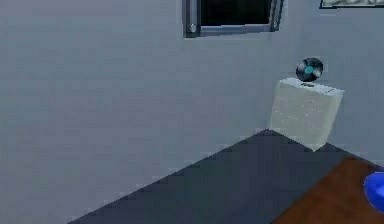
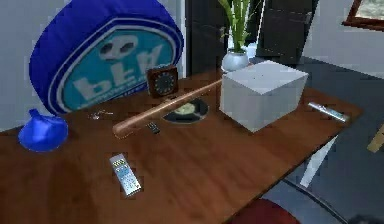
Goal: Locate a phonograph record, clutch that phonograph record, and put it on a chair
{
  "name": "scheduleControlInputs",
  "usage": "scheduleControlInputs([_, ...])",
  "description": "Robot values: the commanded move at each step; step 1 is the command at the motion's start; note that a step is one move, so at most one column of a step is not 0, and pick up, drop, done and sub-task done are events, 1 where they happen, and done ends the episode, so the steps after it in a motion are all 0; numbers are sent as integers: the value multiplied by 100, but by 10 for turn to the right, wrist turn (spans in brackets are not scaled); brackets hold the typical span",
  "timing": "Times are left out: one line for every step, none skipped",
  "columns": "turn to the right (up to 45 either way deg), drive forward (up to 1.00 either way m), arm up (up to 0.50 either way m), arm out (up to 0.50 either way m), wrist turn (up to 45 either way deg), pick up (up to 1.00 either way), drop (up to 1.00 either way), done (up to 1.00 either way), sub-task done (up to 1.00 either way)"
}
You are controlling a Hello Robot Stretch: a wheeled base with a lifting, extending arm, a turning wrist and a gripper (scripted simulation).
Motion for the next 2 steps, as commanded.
scheduleControlInputs([450, 0, 0, 0, 0, 0, 0, 0, 0])
scheduleControlInputs([150, 0, 0, 0, 0, 0, 0, 0, 0])
